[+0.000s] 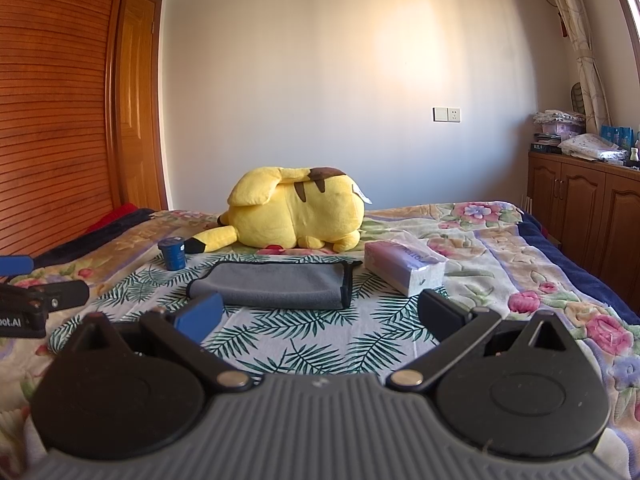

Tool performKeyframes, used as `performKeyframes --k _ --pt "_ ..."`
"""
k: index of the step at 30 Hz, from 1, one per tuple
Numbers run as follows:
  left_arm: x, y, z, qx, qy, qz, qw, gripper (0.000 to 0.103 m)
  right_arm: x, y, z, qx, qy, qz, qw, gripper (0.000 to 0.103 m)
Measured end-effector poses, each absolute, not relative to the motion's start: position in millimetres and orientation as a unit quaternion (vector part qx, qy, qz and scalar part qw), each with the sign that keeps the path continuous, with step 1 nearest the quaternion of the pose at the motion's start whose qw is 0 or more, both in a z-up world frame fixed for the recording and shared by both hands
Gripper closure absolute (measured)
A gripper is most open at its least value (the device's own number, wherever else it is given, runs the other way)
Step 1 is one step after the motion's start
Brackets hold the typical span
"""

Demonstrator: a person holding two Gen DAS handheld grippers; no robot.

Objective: Fold towel

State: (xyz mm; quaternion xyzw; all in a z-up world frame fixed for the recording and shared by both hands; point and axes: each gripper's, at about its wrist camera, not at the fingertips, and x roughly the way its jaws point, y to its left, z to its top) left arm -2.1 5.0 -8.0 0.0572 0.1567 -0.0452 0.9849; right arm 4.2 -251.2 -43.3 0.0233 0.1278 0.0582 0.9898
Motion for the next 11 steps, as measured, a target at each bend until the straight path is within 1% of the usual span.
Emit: performKeyframes --k 11 --pt "-2.1 4.9 -9.3 0.058 0.157 -0.044 0.985 0.0 4.3 -251.3 -43.6 0.023 0.128 0.058 0.99 0.0"
